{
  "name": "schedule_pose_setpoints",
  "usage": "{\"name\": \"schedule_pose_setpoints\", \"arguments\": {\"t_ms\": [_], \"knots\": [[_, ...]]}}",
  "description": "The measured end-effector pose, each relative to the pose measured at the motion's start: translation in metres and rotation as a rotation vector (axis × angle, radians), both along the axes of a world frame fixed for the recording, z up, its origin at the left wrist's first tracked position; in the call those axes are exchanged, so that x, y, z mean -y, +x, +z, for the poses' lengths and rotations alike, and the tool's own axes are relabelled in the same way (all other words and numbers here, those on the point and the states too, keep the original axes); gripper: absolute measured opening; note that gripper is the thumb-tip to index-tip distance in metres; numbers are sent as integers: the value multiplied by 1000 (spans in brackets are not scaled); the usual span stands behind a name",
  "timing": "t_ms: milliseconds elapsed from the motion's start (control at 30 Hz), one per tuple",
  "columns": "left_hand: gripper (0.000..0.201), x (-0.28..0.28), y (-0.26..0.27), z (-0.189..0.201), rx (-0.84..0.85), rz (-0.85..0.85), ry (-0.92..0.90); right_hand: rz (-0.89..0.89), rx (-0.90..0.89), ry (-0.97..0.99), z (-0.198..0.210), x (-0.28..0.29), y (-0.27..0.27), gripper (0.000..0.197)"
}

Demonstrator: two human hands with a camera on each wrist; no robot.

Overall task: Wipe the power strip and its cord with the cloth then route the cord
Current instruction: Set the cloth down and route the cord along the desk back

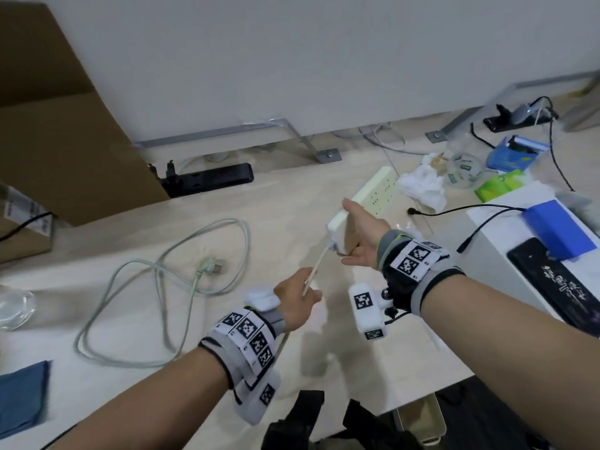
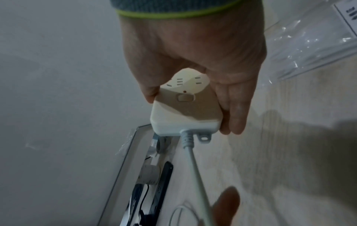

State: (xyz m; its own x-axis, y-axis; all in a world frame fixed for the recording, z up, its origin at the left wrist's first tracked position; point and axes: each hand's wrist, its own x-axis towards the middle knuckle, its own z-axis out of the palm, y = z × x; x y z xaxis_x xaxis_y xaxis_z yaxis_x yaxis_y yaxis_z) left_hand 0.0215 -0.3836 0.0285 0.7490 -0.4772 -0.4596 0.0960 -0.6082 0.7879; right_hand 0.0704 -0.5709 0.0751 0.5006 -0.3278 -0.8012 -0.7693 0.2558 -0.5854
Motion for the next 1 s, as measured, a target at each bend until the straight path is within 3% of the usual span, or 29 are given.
{"name": "schedule_pose_setpoints", "arguments": {"t_ms": [67,167,233,300,367,433,500,567,667,733,833,900,1000], "knots": [[32,5,-5,0,-36,125,-136,79,-22,21,-1,-1,-9,96],[29,4,-1,7,142,159,-262,223,-81,62,2,3,-23,92],[27,0,4,14,163,163,-359,342,-132,21,6,9,-31,99],[27,-9,12,15,156,131,-421,510,-106,-276,11,17,-36,99],[27,-16,22,15,163,100,-443,698,86,-725,11,25,-42,92],[27,-20,29,17,152,74,-463,1019,333,-985,9,30,-46,117],[27,-21,33,23,129,42,-480,1240,441,-1054,0,31,-46,135],[27,-21,33,29,125,11,-492,1210,470,-1008,-7,28,-43,127],[25,-20,33,38,151,32,-484,1091,505,-1022,-6,18,-38,87],[20,-21,34,42,124,112,-460,992,473,-1065,-1,14,-34,75],[12,-26,31,43,24,208,-404,666,316,-1001,9,22,-26,79],[12,-31,27,37,86,174,-358,429,187,-912,13,35,-17,80],[17,-48,23,14,234,7,-160,210,40,-756,11,55,-3,91]]}}
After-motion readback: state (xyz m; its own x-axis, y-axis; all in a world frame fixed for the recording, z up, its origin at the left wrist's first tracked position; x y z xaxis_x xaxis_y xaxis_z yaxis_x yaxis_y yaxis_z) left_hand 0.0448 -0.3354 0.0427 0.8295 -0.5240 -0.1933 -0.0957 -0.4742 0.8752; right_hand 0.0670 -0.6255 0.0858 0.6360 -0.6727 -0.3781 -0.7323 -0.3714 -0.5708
